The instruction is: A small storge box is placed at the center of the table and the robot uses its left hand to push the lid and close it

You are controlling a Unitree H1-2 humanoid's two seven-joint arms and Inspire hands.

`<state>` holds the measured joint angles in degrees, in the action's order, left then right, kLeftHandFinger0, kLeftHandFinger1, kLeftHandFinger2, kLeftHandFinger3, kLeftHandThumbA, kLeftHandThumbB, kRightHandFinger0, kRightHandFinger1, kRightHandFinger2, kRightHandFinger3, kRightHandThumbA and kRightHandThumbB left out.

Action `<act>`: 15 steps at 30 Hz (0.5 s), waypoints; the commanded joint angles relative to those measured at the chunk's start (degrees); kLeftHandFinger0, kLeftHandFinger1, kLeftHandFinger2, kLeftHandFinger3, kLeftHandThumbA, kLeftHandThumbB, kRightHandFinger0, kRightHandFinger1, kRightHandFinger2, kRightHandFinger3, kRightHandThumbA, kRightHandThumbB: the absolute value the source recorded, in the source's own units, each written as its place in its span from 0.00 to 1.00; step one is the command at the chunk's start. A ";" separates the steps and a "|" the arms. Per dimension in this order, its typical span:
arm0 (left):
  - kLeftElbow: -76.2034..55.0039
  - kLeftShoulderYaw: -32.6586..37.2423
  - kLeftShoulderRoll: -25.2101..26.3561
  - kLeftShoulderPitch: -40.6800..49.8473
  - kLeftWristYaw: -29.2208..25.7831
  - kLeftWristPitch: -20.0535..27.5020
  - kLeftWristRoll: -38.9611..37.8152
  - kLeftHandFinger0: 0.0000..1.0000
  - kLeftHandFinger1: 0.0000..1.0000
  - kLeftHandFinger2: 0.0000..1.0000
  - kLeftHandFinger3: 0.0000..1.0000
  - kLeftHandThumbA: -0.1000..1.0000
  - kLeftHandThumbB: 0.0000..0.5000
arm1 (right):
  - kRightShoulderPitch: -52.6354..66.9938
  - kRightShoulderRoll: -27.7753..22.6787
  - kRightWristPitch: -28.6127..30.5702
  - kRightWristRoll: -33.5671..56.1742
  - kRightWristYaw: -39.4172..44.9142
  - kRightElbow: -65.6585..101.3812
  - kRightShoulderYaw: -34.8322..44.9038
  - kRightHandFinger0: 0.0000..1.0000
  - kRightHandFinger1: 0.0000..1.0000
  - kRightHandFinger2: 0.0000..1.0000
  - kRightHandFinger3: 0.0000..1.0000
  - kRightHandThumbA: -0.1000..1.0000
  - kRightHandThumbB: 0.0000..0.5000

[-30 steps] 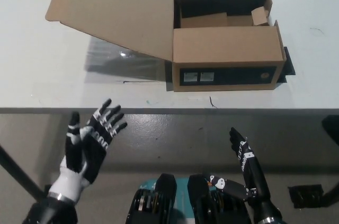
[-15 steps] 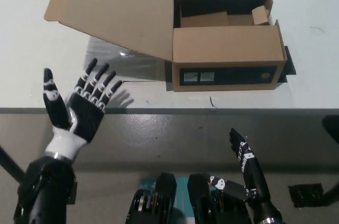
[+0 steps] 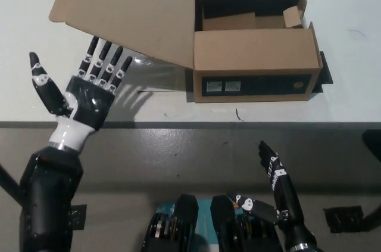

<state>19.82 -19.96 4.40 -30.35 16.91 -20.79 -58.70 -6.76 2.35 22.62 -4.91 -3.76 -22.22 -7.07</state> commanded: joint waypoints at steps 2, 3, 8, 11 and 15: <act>4.49 -1.33 0.42 -5.26 3.31 -2.16 -1.95 1.00 1.00 1.00 1.00 1.00 0.80 | -1.17 0.20 4.31 0.43 -0.75 2.03 -0.39 1.00 1.00 1.00 1.00 1.00 0.63; 5.88 -1.40 0.58 -6.04 3.66 -1.84 -1.51 1.00 1.00 1.00 1.00 1.00 0.79 | -1.12 0.23 4.31 0.40 -0.81 2.05 -0.39 1.00 1.00 1.00 1.00 1.00 0.63; 14.89 -1.45 1.84 -11.13 4.68 0.70 1.61 1.00 1.00 1.00 1.00 1.00 0.76 | -1.10 0.09 4.31 0.52 -0.68 1.80 -0.66 1.00 1.00 1.00 1.00 1.00 0.61; 20.72 -1.62 2.58 -14.87 4.21 2.23 3.34 1.00 1.00 1.00 1.00 1.00 0.81 | -1.11 0.15 4.31 0.65 -0.65 1.78 -0.84 1.00 1.00 1.00 1.00 1.00 0.59; 24.88 -1.38 2.83 -18.35 4.36 3.35 5.37 1.00 1.00 1.00 1.00 1.00 0.81 | -1.21 0.36 4.31 1.32 -0.18 1.71 -0.73 1.00 1.00 1.00 1.00 1.00 0.61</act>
<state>42.59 -21.23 6.07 -43.44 18.83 -20.09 -56.28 -6.81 2.35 23.79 -4.77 -3.93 -22.20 -7.43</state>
